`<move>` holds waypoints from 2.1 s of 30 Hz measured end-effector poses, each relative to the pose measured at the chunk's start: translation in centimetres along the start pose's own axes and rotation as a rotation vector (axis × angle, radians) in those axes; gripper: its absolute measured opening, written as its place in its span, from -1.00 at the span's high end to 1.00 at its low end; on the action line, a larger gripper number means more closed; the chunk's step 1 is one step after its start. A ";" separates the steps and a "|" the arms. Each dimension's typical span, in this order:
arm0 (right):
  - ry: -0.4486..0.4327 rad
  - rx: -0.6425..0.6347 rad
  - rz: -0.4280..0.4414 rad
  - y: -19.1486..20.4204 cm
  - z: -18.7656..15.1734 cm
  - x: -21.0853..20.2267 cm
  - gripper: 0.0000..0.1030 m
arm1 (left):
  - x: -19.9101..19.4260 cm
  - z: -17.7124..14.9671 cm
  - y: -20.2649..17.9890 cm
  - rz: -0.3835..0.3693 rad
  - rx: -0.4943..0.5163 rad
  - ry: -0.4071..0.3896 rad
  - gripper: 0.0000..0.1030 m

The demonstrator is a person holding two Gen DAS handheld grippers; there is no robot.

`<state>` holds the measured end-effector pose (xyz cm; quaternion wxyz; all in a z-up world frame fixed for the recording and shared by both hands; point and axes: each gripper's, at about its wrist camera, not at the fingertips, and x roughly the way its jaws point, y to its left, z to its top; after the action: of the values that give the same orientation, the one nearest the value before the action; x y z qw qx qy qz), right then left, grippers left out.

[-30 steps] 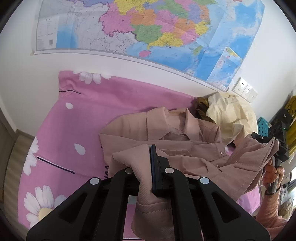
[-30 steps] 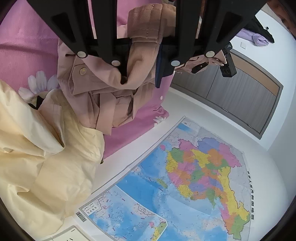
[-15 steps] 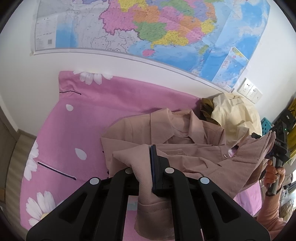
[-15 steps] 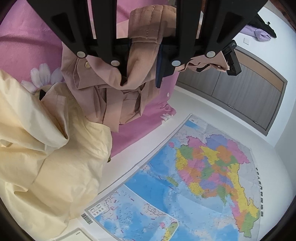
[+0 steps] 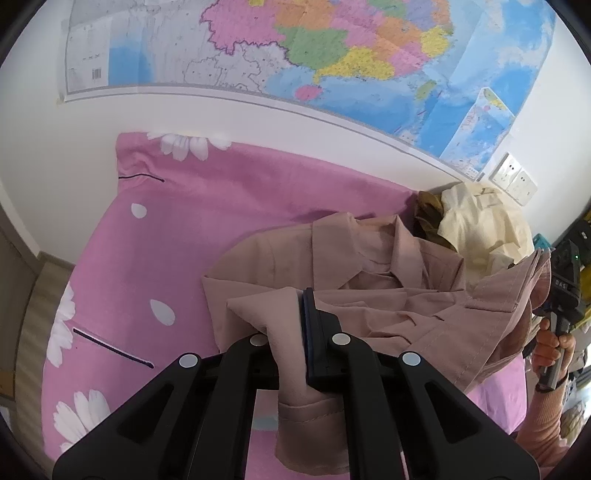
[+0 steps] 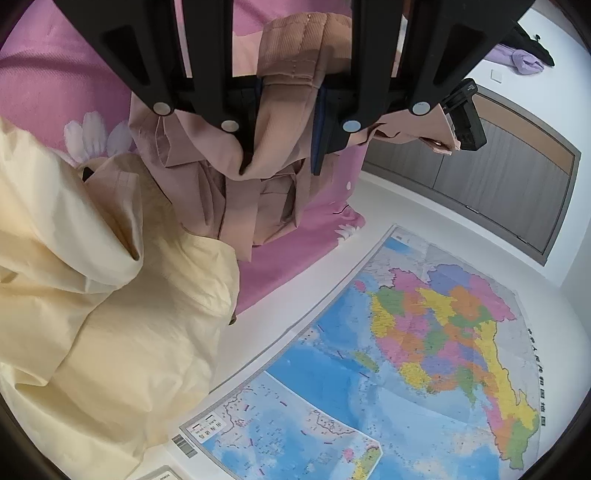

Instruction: Fold large clothes

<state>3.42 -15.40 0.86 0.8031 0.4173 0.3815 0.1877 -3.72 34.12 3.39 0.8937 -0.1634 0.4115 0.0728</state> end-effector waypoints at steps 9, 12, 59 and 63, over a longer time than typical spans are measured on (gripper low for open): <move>0.001 0.016 -0.034 -1.2 0.6 0.9 0.56 | 2.0 0.8 0.7 0.030 -0.024 0.034 0.87; 0.009 0.002 -0.033 -1.3 0.6 1.0 0.61 | 2.5 0.8 0.9 0.036 -0.023 0.042 0.87; 0.197 -0.666 -0.401 7.2 -6.0 13.2 -0.22 | 3.5 2.5 4.2 -0.146 -0.201 -0.077 -0.44; 0.234 -0.688 -0.427 6.8 -6.6 15.7 0.15 | 1.9 1.6 2.4 -0.091 -0.074 -0.110 -0.56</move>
<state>8.49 1.79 -3.17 0.8679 0.0121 0.4631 0.1795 -1.98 36.88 2.41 0.9108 -0.2105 0.3508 0.0559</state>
